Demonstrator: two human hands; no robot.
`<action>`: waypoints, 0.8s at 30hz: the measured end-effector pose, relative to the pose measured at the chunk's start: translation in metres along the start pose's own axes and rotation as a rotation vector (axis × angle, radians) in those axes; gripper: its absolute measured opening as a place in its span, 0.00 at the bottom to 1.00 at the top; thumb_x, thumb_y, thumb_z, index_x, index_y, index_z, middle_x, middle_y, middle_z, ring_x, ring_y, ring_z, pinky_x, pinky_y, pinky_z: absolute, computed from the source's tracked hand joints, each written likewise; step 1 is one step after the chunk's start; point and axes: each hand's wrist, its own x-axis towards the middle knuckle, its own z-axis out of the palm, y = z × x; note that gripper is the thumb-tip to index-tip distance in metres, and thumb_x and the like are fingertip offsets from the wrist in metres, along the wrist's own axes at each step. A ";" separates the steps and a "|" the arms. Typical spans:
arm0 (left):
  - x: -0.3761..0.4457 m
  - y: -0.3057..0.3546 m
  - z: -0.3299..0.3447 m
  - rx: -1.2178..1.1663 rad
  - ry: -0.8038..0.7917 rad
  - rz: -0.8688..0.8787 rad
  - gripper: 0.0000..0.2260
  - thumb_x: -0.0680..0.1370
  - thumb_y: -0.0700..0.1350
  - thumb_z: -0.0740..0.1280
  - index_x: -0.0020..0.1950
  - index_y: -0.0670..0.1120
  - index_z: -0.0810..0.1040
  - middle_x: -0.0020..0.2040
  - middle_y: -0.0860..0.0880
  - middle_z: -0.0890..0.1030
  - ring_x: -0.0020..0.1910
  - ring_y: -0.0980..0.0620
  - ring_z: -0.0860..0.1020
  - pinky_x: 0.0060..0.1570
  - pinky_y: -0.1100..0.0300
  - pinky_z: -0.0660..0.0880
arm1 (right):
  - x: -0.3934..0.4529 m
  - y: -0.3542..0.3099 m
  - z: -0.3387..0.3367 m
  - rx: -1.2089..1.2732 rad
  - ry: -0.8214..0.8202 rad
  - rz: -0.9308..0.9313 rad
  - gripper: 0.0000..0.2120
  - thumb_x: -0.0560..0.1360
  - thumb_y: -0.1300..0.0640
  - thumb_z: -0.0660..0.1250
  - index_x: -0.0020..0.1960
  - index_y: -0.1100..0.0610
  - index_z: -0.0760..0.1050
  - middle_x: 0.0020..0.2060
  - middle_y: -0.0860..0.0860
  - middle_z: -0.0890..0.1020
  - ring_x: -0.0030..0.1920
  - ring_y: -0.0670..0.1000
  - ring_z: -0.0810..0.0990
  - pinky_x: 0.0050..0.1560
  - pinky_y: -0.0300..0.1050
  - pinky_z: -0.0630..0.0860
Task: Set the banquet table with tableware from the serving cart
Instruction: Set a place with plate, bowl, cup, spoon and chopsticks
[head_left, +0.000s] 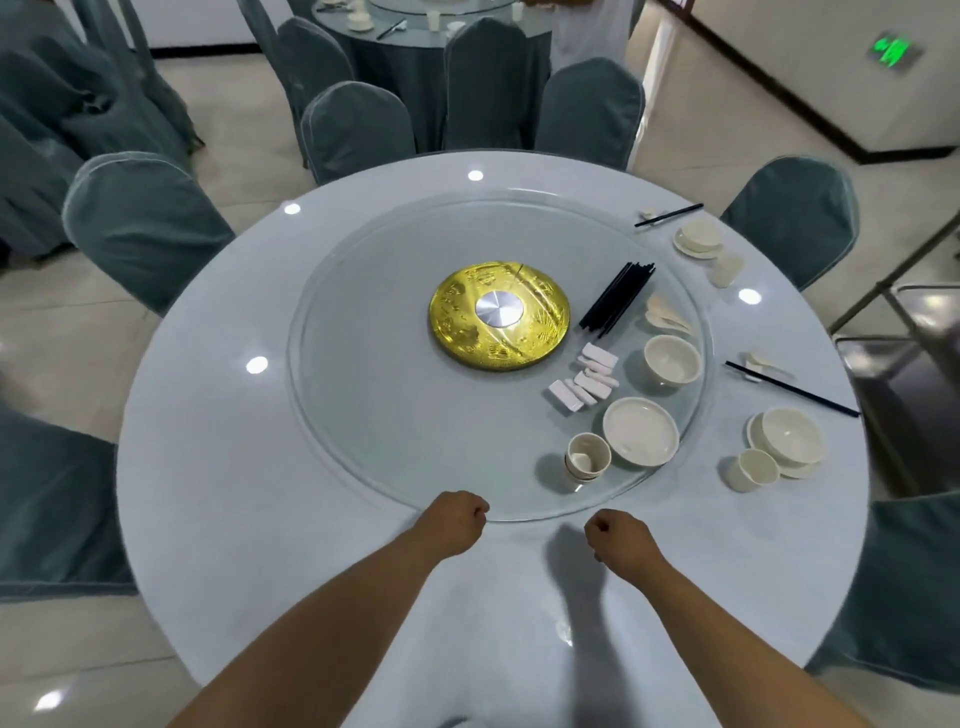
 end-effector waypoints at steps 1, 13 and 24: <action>0.008 -0.001 -0.001 0.017 -0.006 0.004 0.16 0.82 0.44 0.58 0.68 0.46 0.77 0.69 0.48 0.76 0.69 0.49 0.71 0.68 0.63 0.65 | 0.007 -0.001 -0.002 -0.019 0.020 0.006 0.09 0.74 0.58 0.59 0.41 0.60 0.76 0.40 0.54 0.83 0.45 0.56 0.82 0.49 0.47 0.77; 0.036 -0.052 0.022 0.461 -0.195 -0.037 0.26 0.82 0.42 0.53 0.80 0.48 0.52 0.81 0.54 0.44 0.79 0.55 0.48 0.76 0.44 0.51 | 0.049 0.012 0.005 -0.136 -0.045 0.088 0.26 0.78 0.58 0.61 0.75 0.53 0.65 0.68 0.53 0.76 0.68 0.53 0.74 0.67 0.42 0.67; 0.038 -0.059 -0.007 0.416 -0.182 -0.091 0.23 0.83 0.45 0.53 0.79 0.48 0.59 0.80 0.51 0.54 0.78 0.52 0.57 0.75 0.49 0.57 | 0.051 -0.001 0.013 -0.101 -0.001 0.059 0.27 0.77 0.55 0.66 0.75 0.51 0.65 0.64 0.54 0.78 0.65 0.54 0.76 0.61 0.41 0.69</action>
